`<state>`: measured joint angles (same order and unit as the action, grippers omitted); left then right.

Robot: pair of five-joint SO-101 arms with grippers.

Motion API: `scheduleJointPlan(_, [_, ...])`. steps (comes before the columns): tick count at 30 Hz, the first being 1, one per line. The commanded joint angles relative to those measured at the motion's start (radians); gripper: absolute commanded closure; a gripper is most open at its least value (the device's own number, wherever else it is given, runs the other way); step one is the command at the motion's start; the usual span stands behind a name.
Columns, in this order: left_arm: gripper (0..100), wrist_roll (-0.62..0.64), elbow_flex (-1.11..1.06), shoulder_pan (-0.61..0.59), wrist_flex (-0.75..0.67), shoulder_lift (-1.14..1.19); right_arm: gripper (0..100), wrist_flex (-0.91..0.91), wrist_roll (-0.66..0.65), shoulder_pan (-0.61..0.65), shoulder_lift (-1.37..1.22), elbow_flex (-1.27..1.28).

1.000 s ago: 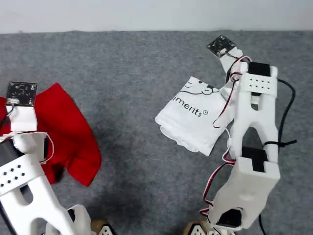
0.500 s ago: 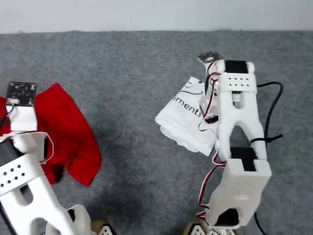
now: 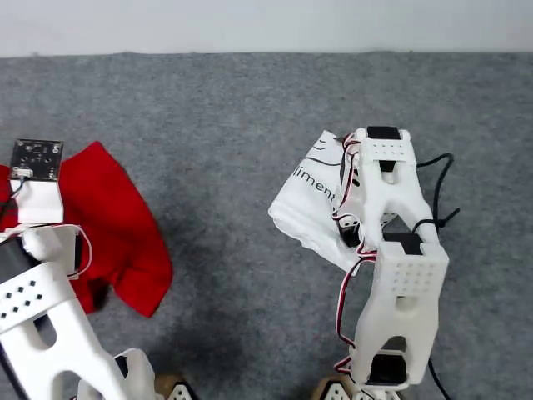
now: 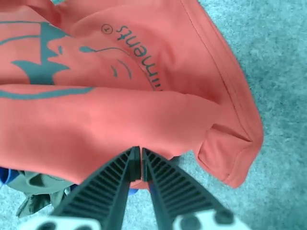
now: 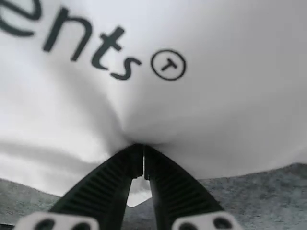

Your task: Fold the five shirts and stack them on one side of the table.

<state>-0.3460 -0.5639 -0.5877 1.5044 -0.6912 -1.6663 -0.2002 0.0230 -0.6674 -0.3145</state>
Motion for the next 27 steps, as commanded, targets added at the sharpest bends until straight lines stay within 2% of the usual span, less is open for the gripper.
scheduleJointPlan(1, [98, -0.015, 0.005, 0.003, -0.014, -0.018, 99.0, -0.035, 0.002, 0.004, 0.091, -0.054])
scheduleJointPlan(6, [98, -0.014, 0.004, 0.008, -0.021, -0.017, 95.4, -0.027, 0.002, 0.004, 0.236, -0.087])
scheduleJointPlan(10, [98, -0.014, 0.002, 0.008, -0.021, -0.017, 73.9, -0.025, 0.017, 0.013, 0.248, -0.129])
scheduleJointPlan(13, [98, -0.014, -0.002, 0.008, -0.023, -0.017, 63.0, -0.007, 0.124, 0.007, 0.248, -0.135])
scheduleJointPlan(17, [98, -0.014, -0.021, 0.008, -0.023, -0.017, 62.3, 0.045, 0.241, 0.007, 0.245, -0.13])
scheduleJointPlan(27, [98, -0.015, -0.022, 0.006, -0.023, -0.018, 62.3, 0.202, 0.37, 0.015, 0.041, -0.135])
